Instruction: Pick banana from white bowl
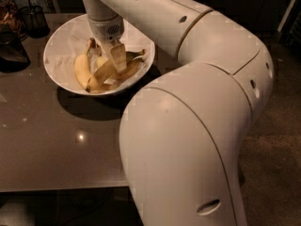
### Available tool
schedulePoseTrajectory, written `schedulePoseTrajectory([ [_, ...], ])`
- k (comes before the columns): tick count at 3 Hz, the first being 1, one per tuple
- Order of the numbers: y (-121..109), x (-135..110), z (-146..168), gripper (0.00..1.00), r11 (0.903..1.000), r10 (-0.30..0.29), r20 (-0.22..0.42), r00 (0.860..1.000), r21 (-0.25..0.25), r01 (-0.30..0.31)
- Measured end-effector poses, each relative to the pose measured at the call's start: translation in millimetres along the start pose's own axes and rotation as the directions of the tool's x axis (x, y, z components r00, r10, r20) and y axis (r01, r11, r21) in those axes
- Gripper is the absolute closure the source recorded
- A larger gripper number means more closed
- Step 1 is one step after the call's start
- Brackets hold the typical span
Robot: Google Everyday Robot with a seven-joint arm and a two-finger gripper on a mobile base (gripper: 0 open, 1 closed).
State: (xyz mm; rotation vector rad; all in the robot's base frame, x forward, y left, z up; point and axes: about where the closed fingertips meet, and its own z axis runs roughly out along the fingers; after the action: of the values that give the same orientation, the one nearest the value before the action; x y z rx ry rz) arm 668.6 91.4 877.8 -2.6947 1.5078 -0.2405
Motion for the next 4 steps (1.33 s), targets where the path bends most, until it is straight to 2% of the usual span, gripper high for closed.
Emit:
schedulePoseTrajectory([
  [2, 0.2, 0.4, -3.1, 1.0, 0.9999, 0.002, 0.003, 1.0, 0.01, -0.002],
  [3, 20.6, 7.2, -24.4, 1.0, 0.9934, 0.051, 0.062, 0.997, 0.099, -0.057],
  [4, 44.9, 10.1, -63.0, 1.0, 0.9643, 0.056, 0.153, 0.987, 0.248, -0.094],
])
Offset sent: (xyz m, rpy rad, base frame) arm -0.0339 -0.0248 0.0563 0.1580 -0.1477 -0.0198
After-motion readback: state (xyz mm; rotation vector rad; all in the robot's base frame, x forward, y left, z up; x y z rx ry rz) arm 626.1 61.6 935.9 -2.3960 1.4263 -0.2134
